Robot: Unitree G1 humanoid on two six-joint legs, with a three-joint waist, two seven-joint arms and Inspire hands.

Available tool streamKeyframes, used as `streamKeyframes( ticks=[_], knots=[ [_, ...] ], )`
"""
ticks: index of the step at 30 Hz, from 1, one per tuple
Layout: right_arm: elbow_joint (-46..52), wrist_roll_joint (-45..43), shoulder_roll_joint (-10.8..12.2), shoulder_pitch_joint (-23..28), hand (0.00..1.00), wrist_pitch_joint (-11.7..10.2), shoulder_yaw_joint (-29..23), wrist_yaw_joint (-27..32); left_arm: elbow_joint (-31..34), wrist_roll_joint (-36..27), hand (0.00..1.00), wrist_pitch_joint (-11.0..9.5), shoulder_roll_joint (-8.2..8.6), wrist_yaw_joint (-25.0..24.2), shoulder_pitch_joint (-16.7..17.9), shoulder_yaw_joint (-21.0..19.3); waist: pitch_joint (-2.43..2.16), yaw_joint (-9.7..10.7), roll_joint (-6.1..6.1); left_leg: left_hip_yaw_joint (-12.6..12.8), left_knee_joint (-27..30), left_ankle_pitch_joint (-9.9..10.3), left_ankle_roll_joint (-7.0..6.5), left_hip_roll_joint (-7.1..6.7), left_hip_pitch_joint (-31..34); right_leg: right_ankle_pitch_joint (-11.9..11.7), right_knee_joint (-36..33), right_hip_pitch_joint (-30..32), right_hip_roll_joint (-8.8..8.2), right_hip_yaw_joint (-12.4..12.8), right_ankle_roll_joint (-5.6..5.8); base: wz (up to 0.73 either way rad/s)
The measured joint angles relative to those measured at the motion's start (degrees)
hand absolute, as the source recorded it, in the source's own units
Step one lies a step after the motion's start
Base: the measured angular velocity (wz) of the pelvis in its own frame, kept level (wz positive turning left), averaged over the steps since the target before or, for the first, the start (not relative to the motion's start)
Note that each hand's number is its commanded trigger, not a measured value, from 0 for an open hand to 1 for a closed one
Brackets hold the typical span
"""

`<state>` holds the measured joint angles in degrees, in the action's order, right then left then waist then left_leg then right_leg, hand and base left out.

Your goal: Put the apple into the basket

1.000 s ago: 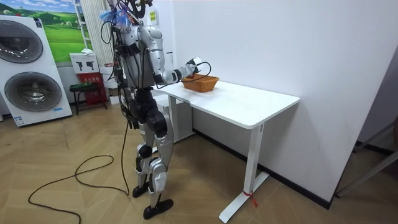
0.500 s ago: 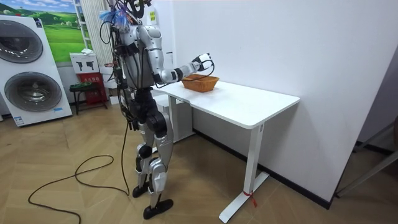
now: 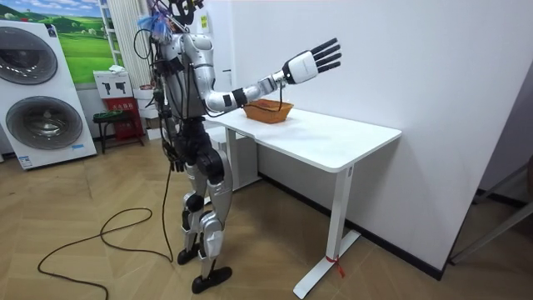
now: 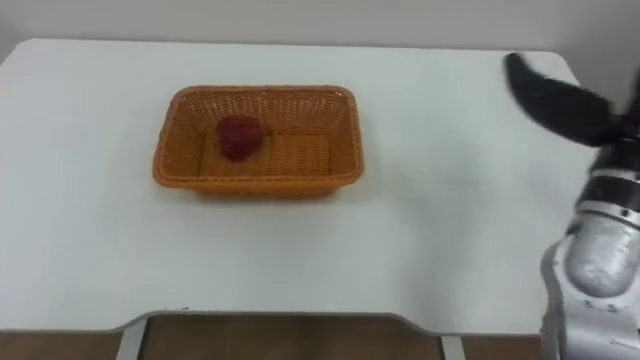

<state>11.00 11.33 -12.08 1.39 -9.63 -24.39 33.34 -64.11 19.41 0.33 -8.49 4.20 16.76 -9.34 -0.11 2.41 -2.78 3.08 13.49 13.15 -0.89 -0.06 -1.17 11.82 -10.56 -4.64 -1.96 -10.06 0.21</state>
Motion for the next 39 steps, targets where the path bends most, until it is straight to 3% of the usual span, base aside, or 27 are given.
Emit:
streamKeyframes(
  ticks=[4,7,10,12,14,17,19,23,27,31,35,39],
  knots=[
    [-7.8,11.8,-1.3,0.5,0.00,-1.3,-5.6,7.6,1.4,-0.1,0.00,0.1,-0.01,1.9,1.0,-1.1,-0.05,1.6,0.14,-0.1,0.0,0.0,0.00,-0.01,0.0,0.0,0.0,-0.3,0.00,-0.1,0.00,0.00],
    [-19.5,20.5,-1.3,1.2,0.00,-0.8,-9.1,11.7,3.1,-0.1,0.00,1.1,0.13,1.9,0.9,-1.9,-0.58,3.3,1.12,-0.3,0.1,0.0,0.00,-0.04,0.4,0.0,-0.1,-0.3,-0.05,-0.1,0.00,0.03],
    [-28.8,26.8,-1.2,3.0,0.00,1.0,-10.9,13.2,4.7,0.0,0.00,2.4,0.45,1.9,0.8,-1.9,-0.68,3.6,2.12,-0.2,0.2,0.0,-0.01,-0.07,0.6,0.0,-0.3,0.0,-0.04,0.4,0.00,-0.04],
    [-36.7,31.8,-1.2,3.7,0.00,1.0,-10.7,13.2,5.9,0.0,0.00,3.4,0.48,1.9,0.7,-1.9,-0.66,3.8,2.53,-0.2,0.1,0.0,0.02,-0.01,0.5,0.0,-0.2,-0.1,0.03,0.6,-0.02,0.00],
    [-46.0,37.0,-1.0,4.1,0.00,2.2,-10.6,12.1,6.5,0.2,0.00,3.6,0.61,1.9,0.4,-1.9,-0.65,3.9,2.42,-0.6,0.1,-0.2,0.03,-0.11,0.5,0.1,-0.1,-0.3,0.03,0.5,-0.06,0.08],
    [-56.8,38.2,1.9,5.0,0.00,4.2,-10.5,10.0,6.7,0.3,0.00,4.4,1.25,1.6,0.2,-1.9,-0.59,3.6,2.30,-0.6,0.3,-0.2,0.01,-0.21,0.5,0.2,0.0,-0.2,0.02,0.9,-0.07,0.00],
    [-65.3,37.6,3.2,5.4,0.00,5.3,-8.1,7.0,6.7,0.3,0.00,4.5,1.29,1.3,-0.1,-1.9,-0.44,3.3,1.84,-0.2,0.2,-0.3,-0.04,-0.23,0.3,0.2,0.0,-0.1,-0.04,1.2,-0.04,-0.05],
    [-74.3,32.6,3.8,6.0,0.00,7.7,-4.0,1.7,6.7,0.3,0.00,4.5,1.29,1.3,0.1,-2.0,-0.22,2.9,1.53,-0.1,0.2,-0.3,-0.11,-0.46,0.1,0.3,0.0,-0.2,-0.22,1.5,0.15,-0.04],
    [-80.8,21.0,3.4,7.6,0.00,9.7,3.6,-5.3,6.3,0.3,0.00,4.8,1.27,0.9,-0.1,-1.9,0.12,1.8,1.66,0.0,-0.3,-0.3,-0.13,-0.52,-0.7,0.3,0.3,-0.3,-0.19,1.9,0.22,-0.03],
    [-82.8,7.4,3.5,7.4,0.00,13.0,9.8,-13.2,5.8,0.3,0.00,6.6,1.26,-0.7,-0.2,-1.5,0.16,0.7,1.79,0.0,-0.5,-0.3,-0.13,-0.48,-1.1,0.3,0.7,-0.7,-0.08,2.0,0.18,0.00],
    [-82.8,-0.2,3.5,7.3,0.00,13.3,17.0,-16.9,4.2,0.3,0.00,6.8,1.18,-0.7,-1.2,-0.1,0.24,-1.4,1.88,0.0,-0.7,-0.3,-0.12,-0.41,-1.3,0.3,0.7,-0.7,-0.02,2.1,0.15,0.00],
    [-82.5,-5.8,3.6,6.4,0.00,13.3,19.7,-18.7,3.9,0.3,0.00,6.8,1.21,-0.7,-1.3,0.7,0.30,-3.0,1.90,0.0,-0.8,-0.3,-0.12,-0.42,-1.3,0.3,0.8,-0.8,-0.02,2.0,0.15,0.00]
  ],
)
